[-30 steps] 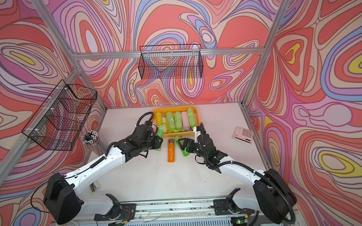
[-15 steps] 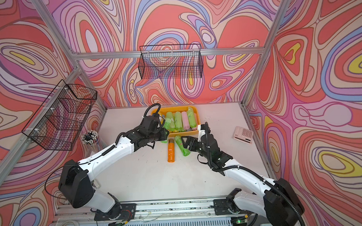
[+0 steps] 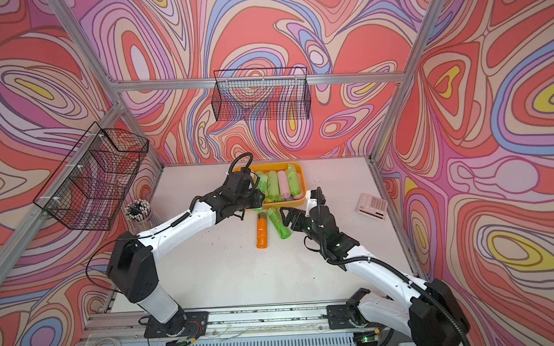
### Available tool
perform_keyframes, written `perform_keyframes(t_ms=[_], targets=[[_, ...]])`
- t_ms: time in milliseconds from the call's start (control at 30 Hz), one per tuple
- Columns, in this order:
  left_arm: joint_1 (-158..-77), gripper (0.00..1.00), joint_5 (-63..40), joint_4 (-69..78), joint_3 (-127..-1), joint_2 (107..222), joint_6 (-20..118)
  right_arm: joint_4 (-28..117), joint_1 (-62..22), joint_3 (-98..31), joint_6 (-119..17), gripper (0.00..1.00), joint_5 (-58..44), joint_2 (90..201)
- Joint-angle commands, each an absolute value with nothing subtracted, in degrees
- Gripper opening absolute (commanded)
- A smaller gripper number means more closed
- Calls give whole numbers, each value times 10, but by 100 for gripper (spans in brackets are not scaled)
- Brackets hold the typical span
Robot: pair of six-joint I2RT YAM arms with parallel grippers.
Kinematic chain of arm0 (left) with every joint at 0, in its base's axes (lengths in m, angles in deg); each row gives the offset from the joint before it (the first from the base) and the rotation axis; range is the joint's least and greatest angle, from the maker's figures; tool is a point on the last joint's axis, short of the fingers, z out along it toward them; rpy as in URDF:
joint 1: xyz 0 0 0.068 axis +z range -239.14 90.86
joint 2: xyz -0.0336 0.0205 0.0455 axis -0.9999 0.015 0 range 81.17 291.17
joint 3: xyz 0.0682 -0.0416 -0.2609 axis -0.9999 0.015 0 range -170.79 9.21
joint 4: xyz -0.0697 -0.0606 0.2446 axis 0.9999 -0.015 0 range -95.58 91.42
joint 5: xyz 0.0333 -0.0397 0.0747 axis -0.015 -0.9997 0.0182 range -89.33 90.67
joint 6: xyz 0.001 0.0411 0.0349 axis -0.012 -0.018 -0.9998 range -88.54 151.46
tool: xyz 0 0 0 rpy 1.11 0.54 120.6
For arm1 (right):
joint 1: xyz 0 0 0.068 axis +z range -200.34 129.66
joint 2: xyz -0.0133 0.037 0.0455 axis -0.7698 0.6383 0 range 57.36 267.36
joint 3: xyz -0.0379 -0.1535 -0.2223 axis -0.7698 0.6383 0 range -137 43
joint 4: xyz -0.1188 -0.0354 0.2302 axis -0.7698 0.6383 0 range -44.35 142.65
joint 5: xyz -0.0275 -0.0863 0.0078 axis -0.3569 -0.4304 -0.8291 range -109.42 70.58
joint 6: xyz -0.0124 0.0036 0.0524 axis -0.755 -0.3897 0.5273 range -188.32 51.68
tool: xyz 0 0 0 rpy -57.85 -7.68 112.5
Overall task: Put the roll of trash bags into the storage box
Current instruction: Place the roll of trash bags in the storage box.
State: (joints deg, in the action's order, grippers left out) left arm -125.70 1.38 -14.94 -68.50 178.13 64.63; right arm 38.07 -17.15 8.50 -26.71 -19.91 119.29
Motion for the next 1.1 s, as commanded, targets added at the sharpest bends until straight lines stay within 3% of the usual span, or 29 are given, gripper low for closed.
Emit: perform_keyframes(t_ms=[0,633,1067], targets=[[-1241,10,25,-124,-726,1800,638,398,-168,92,-271,95,-210,1178],[-1179,7,48,-141,-833,1933,643,408,-168,94,-276,95,-212,1192],[-1142,7,9,-156,-889,2024,656,392,-169,108,-271,95,-196,1216]])
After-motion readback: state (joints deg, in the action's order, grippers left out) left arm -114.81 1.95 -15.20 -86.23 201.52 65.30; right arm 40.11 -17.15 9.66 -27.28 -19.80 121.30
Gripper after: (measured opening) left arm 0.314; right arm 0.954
